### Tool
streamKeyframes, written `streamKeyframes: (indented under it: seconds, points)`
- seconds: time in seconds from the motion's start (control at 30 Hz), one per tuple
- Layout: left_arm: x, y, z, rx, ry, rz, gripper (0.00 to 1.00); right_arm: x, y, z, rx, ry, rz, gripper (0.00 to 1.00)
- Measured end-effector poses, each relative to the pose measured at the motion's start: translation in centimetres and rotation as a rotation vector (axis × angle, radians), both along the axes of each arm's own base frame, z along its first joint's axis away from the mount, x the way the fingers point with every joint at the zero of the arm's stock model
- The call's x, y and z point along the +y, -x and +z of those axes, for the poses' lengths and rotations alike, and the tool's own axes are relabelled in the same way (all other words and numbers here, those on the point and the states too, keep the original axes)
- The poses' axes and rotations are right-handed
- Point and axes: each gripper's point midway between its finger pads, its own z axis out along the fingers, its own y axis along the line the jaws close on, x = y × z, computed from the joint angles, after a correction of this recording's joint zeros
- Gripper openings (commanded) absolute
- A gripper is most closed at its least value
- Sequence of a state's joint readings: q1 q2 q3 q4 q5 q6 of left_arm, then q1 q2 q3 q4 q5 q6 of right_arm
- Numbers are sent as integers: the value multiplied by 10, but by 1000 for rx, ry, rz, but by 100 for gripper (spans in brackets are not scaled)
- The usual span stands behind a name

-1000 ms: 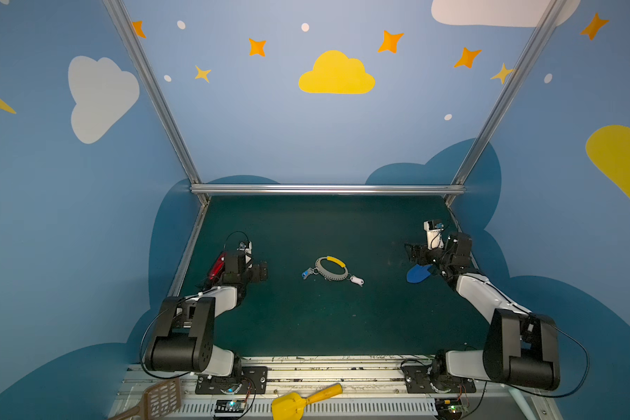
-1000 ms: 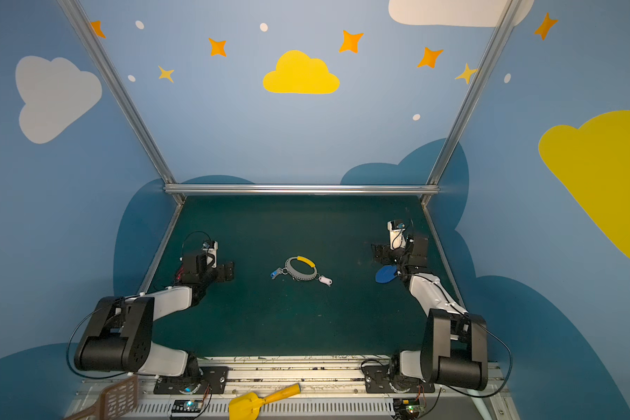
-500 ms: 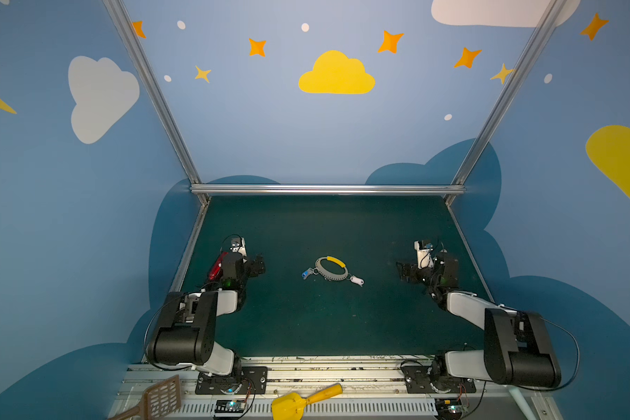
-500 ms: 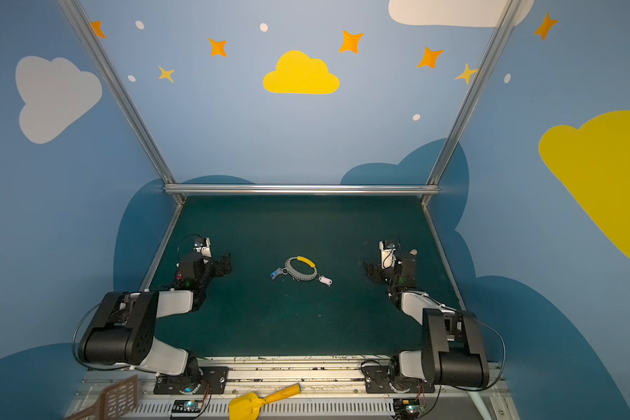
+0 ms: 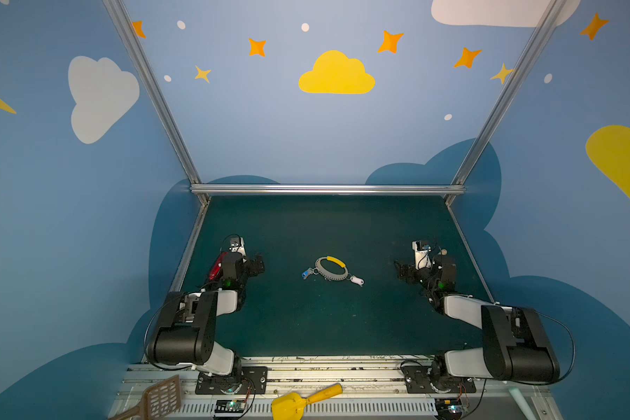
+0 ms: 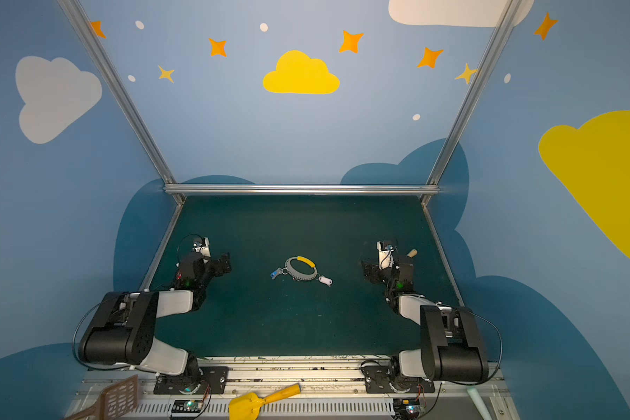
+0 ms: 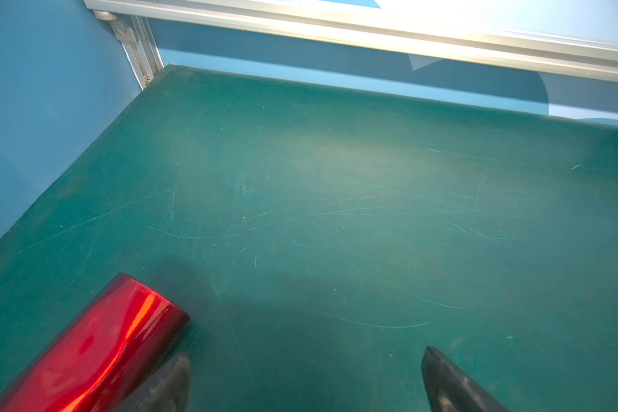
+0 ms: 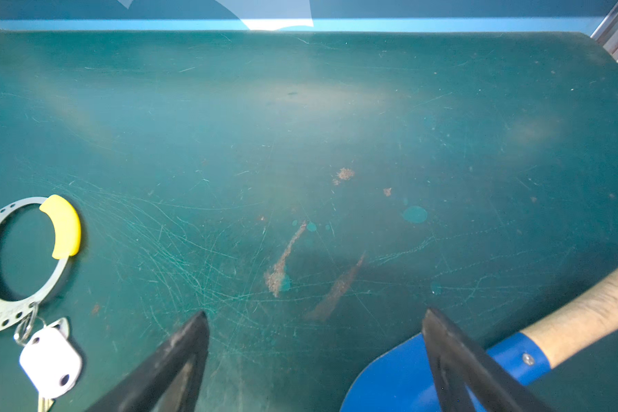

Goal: Attach keys to a key ring
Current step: Reset both arms

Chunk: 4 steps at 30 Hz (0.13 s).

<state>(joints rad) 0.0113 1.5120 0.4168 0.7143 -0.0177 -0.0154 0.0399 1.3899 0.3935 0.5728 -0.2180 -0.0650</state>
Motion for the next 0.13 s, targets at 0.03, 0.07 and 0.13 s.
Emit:
streamKeyframes:
  seconds: [0.03,0.07,0.13]
  points:
    - [0,0,0,0,0,0,100,-1,0,0,0,0,-2,92]
    - [0,-1,0,0,0,0,100,-1,-1,0,1,-1,-2,92]
    - [0,-1,0,-1,0,0,100,-1,-3,1,1,-2,-4,92]
